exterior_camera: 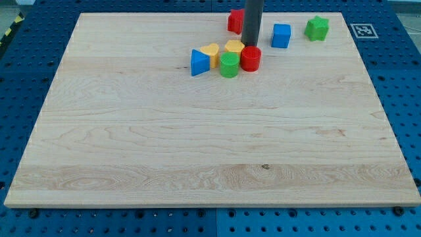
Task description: Push the blue cube into the green circle
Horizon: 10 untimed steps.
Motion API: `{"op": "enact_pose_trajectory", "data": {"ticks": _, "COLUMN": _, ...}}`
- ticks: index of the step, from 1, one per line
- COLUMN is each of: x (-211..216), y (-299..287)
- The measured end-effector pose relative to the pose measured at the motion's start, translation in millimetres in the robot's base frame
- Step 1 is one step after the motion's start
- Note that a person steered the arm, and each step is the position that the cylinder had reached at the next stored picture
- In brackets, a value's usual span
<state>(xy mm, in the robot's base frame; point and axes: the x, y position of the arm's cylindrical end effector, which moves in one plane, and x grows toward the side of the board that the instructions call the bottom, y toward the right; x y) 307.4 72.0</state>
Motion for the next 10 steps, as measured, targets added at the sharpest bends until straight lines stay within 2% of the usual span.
{"op": "enact_pose_trajectory", "data": {"ticks": 1, "x": -36, "y": -13}}
{"op": "enact_pose_trajectory", "data": {"ticks": 2, "x": -55, "y": -64}}
{"op": "enact_pose_trajectory", "data": {"ticks": 3, "x": -92, "y": -92}}
{"op": "enact_pose_trajectory", "data": {"ticks": 4, "x": -113, "y": -88}}
{"op": "enact_pose_trajectory", "data": {"ticks": 5, "x": -113, "y": -44}}
{"op": "enact_pose_trajectory", "data": {"ticks": 6, "x": -87, "y": 27}}
{"op": "enact_pose_trajectory", "data": {"ticks": 8, "x": 9, "y": 133}}
{"op": "enact_pose_trajectory", "data": {"ticks": 9, "x": 15, "y": 147}}
{"op": "enact_pose_trajectory", "data": {"ticks": 10, "x": -12, "y": 136}}
